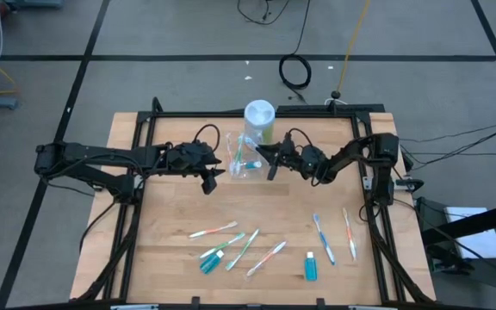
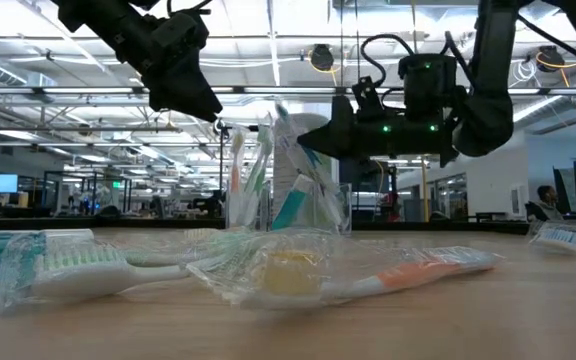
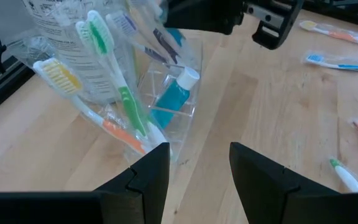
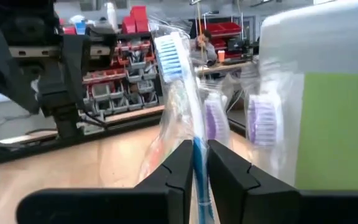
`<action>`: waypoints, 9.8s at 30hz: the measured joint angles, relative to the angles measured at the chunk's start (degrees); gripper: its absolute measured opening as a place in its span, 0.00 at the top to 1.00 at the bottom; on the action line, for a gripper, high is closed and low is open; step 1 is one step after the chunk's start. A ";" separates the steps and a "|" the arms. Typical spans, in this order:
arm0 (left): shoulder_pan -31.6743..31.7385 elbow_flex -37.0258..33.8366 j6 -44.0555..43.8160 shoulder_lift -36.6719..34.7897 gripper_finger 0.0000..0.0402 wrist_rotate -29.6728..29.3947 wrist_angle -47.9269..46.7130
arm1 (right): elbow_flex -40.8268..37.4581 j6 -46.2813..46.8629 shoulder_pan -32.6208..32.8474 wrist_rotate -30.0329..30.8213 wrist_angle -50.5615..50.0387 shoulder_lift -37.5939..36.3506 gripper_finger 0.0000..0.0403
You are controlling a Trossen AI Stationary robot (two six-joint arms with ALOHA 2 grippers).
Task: Pick & Place toothbrushing station
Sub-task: Put the blue toothbrush into the transparent organizer, then put the left mouthwash bottle into the transparent organizer
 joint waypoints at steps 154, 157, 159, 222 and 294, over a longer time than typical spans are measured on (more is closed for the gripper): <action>-28.86 1.27 -10.21 19.93 0.76 2.51 4.70 | -10.73 -0.62 12.90 16.49 -27.36 -23.43 0.56; -28.05 1.30 -9.96 16.43 0.76 0.46 5.07 | -10.73 -0.55 12.90 16.49 -27.37 -23.43 0.56; -27.73 1.31 -8.75 14.54 0.75 -1.10 4.30 | -10.73 -0.55 12.90 16.49 -27.37 -23.43 0.56; 1.40 1.49 10.22 41.99 0.72 -28.05 70.01 | -10.71 -0.42 12.16 16.45 -34.19 -23.41 0.56; -1.13 29.57 11.82 38.71 0.57 -14.92 1.91 | -10.73 -0.38 12.09 16.34 -36.75 -23.43 0.56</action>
